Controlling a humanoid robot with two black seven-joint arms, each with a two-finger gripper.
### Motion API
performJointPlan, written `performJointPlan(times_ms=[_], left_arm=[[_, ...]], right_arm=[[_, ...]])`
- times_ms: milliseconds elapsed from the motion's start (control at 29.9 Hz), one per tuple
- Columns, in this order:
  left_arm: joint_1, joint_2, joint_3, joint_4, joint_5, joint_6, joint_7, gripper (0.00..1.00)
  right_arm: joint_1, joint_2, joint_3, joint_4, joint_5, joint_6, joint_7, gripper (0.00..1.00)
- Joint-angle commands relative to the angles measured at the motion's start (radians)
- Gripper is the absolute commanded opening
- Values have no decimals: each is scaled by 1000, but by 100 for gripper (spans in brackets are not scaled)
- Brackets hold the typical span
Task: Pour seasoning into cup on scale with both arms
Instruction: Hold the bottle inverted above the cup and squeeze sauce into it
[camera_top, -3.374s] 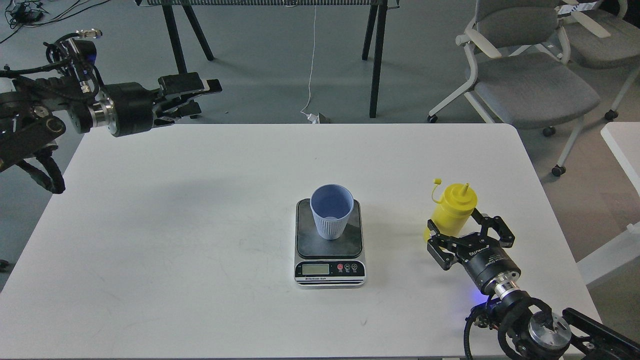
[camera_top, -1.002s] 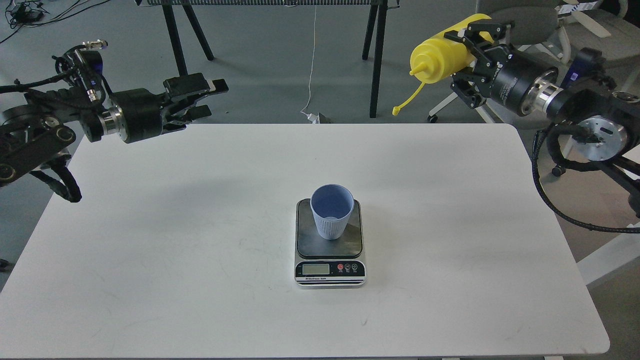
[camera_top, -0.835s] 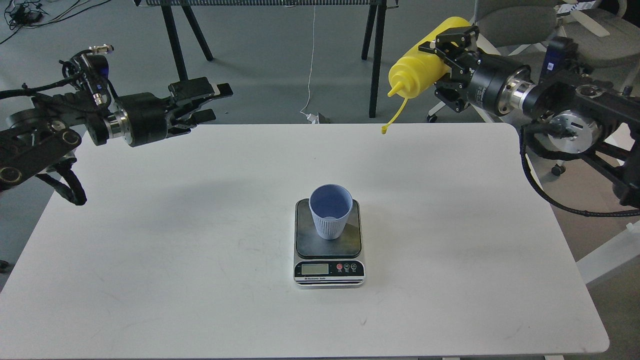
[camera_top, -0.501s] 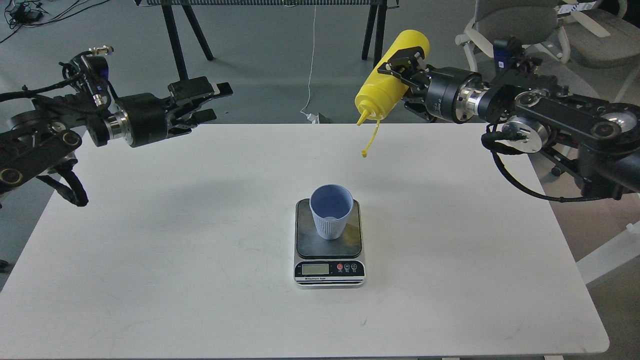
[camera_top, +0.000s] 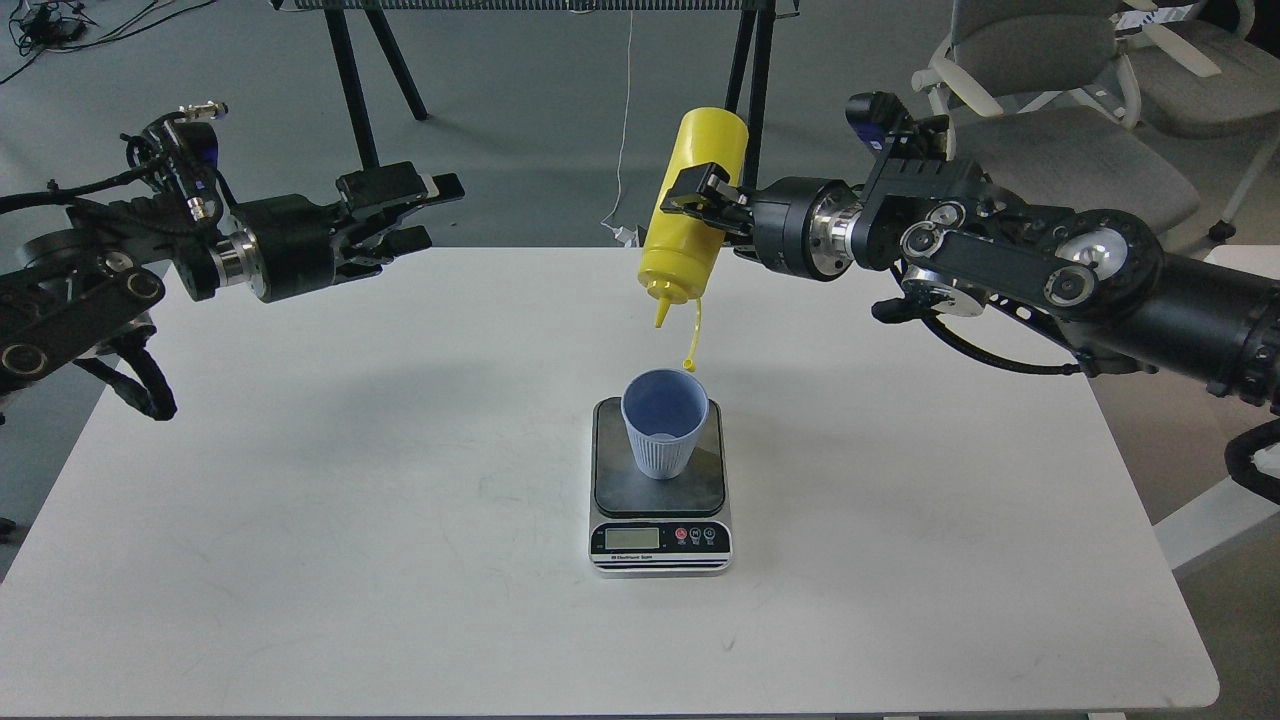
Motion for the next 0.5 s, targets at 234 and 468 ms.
performJointPlan(times_ms=[234, 468], left_arm=[[6, -1, 0, 0, 0, 0, 0, 99], [11, -6, 0, 0, 0, 0, 0, 99]], right_arm=[[33, 26, -17, -5, -53, 5, -21, 17], [62, 41, -42, -3, -76, 13, -35, 17]])
